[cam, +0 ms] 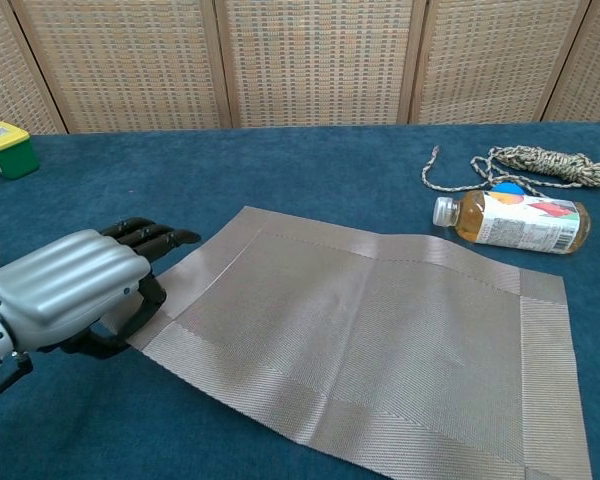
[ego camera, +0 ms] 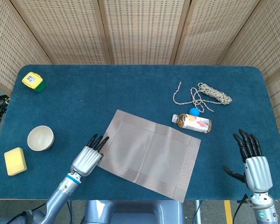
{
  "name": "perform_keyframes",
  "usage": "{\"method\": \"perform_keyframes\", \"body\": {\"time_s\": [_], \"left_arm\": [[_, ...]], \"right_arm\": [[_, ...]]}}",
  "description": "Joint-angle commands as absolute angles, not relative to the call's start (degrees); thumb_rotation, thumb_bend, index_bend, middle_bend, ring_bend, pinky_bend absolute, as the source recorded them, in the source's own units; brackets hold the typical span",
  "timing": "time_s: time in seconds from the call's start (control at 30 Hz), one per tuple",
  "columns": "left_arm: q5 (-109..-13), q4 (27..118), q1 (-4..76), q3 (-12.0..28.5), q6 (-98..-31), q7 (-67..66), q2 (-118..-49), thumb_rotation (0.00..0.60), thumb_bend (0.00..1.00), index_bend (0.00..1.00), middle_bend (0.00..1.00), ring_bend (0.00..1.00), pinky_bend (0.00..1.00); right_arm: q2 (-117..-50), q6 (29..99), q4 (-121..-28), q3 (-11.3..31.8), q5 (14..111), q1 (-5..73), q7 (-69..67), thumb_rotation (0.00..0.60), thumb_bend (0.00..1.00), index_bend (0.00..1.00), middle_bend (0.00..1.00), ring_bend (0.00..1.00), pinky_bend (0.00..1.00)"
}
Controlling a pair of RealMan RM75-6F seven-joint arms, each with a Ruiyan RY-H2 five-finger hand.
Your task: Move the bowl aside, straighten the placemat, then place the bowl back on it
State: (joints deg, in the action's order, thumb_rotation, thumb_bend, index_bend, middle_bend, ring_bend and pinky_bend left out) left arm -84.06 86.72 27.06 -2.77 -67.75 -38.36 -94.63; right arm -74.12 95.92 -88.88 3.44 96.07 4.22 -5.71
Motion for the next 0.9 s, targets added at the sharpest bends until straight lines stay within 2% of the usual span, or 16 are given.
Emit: {"method": "perform_keyframes", "body": {"time_s": [0.03, 0.27, 0.57, 0.9], "left_arm": [[-85.2, 91.0, 25.7, -5.9, -67.7, -40.1, -91.3, 0.6, 0.52, 0.64, 0.0, 0.0, 0.0], [-86.7, 97.6, 24.9, -11.1, -64.5, -39.7, -86.7, 0.6, 0.52, 0.63, 0.0, 0.0, 0.0], [-87.0, 100.1, 26.1, -12.2, -60.3, -36.1, -83.9, 0.6, 0.52, 0.63, 0.0, 0.0, 0.0], [-88.6, 100.3, 26.5, -12.6, -58.7, -33.4, -83.0, 0.6, 0.52, 0.63, 0.0, 0.0, 0.0]], "right_arm": [[-74.1, 96.0, -88.9, 3.4, 96.1, 4.2, -5.7, 0.6, 0.23, 0.03, 0.0, 0.0, 0.0], [-74.0, 96.2, -89.1, 3.3, 96.5, 4.1, -5.6, 0.6, 0.23, 0.03, 0.0, 0.0, 0.0], [-74.0, 96.0, -89.1, 3.4, 96.4, 4.1, -5.6, 0.6, 0.23, 0.03, 0.0, 0.0, 0.0], [-74.1, 95.8, -89.1, 3.4, 96.3, 4.1, -5.2, 0.6, 0.23, 0.03, 0.0, 0.0, 0.0]]}}
